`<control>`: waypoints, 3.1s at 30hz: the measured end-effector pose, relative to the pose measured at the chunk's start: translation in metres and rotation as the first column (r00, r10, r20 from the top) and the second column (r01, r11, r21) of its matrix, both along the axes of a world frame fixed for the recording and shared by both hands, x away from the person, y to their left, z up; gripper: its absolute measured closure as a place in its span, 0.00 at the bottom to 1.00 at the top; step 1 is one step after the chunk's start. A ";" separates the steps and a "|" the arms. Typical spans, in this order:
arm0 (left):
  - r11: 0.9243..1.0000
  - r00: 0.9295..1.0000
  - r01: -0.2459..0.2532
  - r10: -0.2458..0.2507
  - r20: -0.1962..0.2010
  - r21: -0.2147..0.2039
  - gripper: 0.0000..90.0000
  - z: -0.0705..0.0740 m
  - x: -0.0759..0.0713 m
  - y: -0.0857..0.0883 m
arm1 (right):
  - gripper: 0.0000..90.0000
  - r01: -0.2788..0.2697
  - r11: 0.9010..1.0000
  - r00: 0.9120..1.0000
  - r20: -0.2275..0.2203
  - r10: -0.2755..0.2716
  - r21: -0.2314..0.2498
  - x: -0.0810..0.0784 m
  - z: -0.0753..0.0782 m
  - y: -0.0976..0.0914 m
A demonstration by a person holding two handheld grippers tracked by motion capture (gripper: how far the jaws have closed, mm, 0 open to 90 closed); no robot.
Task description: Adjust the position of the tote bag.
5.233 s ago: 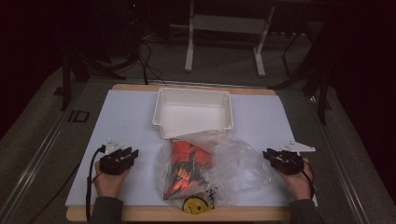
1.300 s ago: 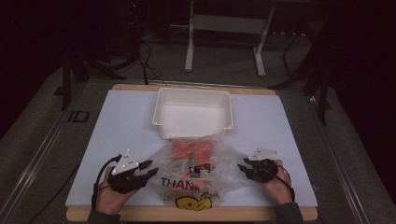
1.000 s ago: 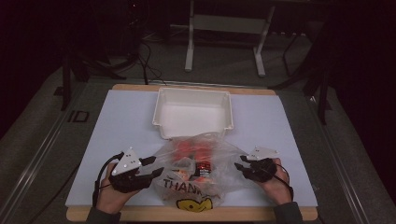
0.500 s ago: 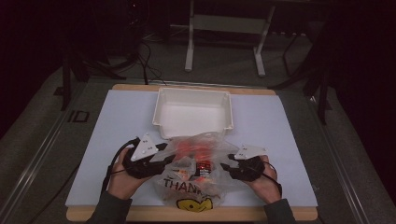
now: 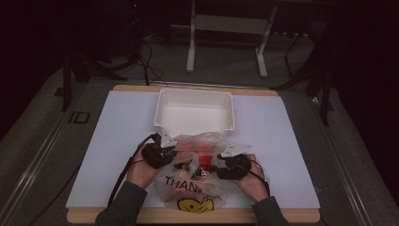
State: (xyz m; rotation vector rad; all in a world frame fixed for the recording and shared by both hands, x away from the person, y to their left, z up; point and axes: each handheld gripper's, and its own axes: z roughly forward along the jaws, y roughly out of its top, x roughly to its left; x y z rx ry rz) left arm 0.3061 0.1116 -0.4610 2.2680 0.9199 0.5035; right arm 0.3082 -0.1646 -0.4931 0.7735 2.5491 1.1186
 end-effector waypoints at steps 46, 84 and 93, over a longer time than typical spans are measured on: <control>0.930 0.965 -0.257 0.262 -0.017 -0.264 0.66 -0.011 0.015 0.084 | 0.94 0.109 0.977 0.994 0.013 -0.108 -0.184 -0.008 -0.011 -0.040; 0.992 0.996 0.062 -0.068 -0.050 -0.111 0.65 0.010 -0.015 -0.007 | 0.75 -0.022 0.996 0.999 0.028 0.025 -0.082 -0.014 0.009 -0.009; 0.993 0.996 0.048 -0.056 -0.076 -0.104 0.65 -0.007 -0.029 -0.006 | 0.71 -0.063 0.995 0.998 0.006 0.063 -0.071 -0.022 0.005 -0.006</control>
